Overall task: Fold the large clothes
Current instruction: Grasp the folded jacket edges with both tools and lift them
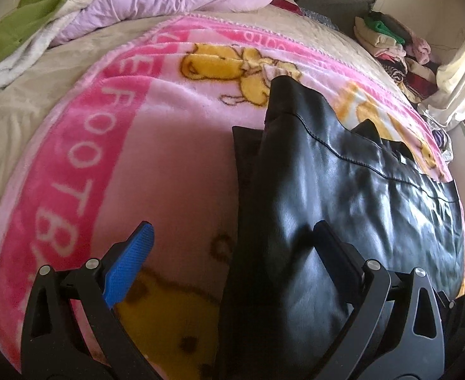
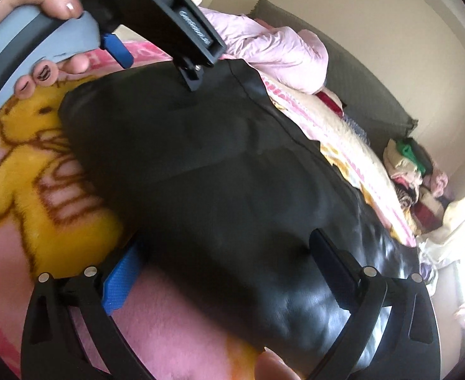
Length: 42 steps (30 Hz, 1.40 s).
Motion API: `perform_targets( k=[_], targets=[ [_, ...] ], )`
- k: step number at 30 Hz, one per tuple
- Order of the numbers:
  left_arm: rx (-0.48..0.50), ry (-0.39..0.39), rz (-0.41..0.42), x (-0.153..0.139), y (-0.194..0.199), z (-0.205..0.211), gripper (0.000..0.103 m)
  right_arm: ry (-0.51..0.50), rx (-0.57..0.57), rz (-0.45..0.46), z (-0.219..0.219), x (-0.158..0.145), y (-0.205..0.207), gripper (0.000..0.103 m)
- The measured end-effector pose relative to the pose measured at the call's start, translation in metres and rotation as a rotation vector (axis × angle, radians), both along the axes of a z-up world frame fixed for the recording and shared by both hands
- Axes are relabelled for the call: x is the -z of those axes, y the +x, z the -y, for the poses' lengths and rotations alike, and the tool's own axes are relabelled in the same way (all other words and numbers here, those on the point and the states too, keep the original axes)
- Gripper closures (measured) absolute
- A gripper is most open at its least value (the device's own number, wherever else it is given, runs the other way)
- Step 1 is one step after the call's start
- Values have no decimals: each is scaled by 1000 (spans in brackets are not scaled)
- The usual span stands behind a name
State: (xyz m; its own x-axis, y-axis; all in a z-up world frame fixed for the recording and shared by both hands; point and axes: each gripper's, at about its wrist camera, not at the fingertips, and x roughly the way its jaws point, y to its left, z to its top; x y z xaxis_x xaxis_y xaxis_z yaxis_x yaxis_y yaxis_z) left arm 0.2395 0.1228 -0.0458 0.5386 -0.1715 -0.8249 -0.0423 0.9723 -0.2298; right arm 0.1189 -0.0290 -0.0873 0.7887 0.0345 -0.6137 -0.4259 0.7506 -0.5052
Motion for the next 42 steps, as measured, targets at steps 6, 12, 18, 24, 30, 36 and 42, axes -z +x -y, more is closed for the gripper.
perform_targets(
  k=[6, 12, 18, 24, 30, 36, 42],
  targets=[
    [-13, -94, -24, 11, 7, -2, 10, 2, -40, 52, -12, -2, -8, 48],
    [47, -316, -38, 19, 4, -4, 64, 89, -51, 14, -6, -14, -11, 76],
    [53, -391, 18, -5, -27, -18, 74, 186, -78, -28, -6, -35, -31, 81],
    [11, -395, 39, -10, -66, -44, 74, 225, -120, -62, -20, -34, -55, 73],
    [-13, -399, 5, 10, -70, -48, 45, 285, -108, -126, 11, -50, -68, 45],
    [-18, -375, -20, 20, -65, -38, 23, 516, 2, -133, 71, -89, -73, 58],
    [-23, -345, -11, 20, -63, -30, 34, 560, 134, -316, 91, -64, -38, 94]
  ],
)
